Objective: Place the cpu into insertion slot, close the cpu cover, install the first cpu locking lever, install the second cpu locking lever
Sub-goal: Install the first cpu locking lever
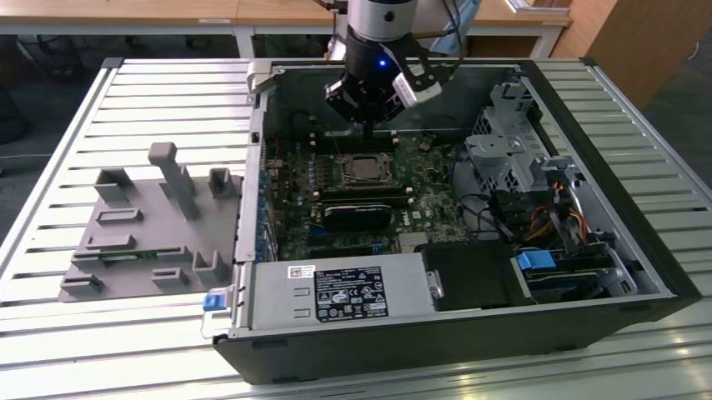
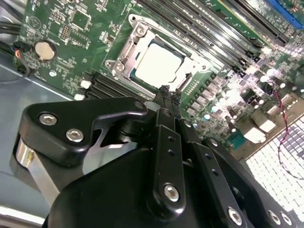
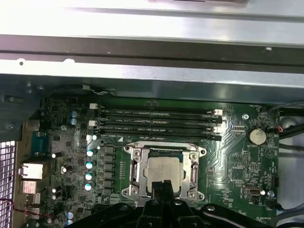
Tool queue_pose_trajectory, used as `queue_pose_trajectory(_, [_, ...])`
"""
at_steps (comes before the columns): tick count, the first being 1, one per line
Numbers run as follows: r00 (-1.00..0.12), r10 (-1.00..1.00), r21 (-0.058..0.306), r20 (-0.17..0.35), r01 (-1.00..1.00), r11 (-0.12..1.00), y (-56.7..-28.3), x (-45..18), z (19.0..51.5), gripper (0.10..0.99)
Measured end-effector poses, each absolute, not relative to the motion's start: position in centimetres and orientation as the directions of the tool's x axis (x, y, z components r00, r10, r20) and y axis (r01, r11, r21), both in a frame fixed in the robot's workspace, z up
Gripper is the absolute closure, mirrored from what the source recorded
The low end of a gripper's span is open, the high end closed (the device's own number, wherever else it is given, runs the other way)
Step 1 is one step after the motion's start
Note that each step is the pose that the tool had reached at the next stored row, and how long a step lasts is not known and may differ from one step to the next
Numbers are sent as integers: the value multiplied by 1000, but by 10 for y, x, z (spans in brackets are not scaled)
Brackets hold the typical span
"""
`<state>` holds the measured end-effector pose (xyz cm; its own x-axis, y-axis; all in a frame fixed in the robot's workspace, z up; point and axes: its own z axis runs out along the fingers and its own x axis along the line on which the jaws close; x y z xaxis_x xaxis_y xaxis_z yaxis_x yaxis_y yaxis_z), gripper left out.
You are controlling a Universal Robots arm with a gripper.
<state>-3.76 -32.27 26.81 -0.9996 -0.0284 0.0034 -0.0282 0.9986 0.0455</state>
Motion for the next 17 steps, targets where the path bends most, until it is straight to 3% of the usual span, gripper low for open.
queue_pose_trajectory(17, [-1000,-6,45,-24,-7,999,-320,-78,262,969])
